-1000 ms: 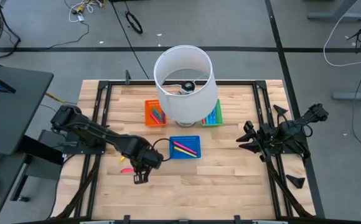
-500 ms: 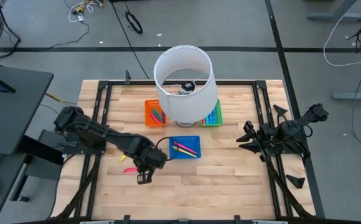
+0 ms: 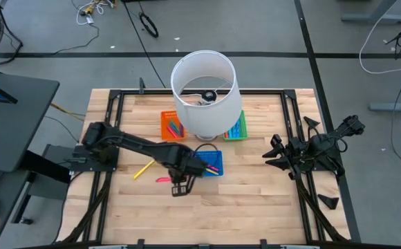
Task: Pick & Place Markers
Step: Put the pink pen into the blue bin
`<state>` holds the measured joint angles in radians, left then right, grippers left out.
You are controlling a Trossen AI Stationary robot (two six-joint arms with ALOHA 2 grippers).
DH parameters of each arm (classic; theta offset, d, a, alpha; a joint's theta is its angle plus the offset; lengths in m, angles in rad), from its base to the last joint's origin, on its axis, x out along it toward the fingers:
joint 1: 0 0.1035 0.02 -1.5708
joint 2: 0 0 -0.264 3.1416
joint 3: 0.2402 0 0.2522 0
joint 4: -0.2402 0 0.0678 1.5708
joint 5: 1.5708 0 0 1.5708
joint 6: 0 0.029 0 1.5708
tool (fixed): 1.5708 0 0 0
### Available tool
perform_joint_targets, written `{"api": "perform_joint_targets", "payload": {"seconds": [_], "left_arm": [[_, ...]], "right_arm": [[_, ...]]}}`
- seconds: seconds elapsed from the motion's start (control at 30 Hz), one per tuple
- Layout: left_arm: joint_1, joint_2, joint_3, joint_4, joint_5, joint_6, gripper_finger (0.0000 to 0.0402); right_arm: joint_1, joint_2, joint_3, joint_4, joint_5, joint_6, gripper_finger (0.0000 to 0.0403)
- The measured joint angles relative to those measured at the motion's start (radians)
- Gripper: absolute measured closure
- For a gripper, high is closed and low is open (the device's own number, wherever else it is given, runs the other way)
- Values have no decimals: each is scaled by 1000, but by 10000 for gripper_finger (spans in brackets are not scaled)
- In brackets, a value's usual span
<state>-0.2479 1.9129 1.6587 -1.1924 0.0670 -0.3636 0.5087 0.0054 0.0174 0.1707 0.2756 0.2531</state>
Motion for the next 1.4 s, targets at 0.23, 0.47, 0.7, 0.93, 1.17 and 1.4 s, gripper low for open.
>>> {"api": "perform_joint_targets", "payload": {"seconds": [0.23, 0.47, 0.7, 0.93, 1.17, 1.4], "left_arm": [[49, 132, 179, -10, -43, 89, 379], [99, 225, 305, 5, -100, 148, 379], [142, 291, 364, 44, -123, 152, 379], [157, 306, 366, 130, -145, 167, 379], [158, 306, 366, 171, -159, 193, 379], [162, 306, 365, 172, -160, 220, 379]], "right_arm": [[0, 0, 0, 0, 0, 0, 284], [0, 0, 0, 0, 0, 0, 284], [0, 0, 0, 0, 0, 0, 284], [0, 0, 0, 0, 0, 0, 284], [0, 0, 0, 0, 0, 0, 284], [0, 0, 0, 0, 0, 0, 284]]}}
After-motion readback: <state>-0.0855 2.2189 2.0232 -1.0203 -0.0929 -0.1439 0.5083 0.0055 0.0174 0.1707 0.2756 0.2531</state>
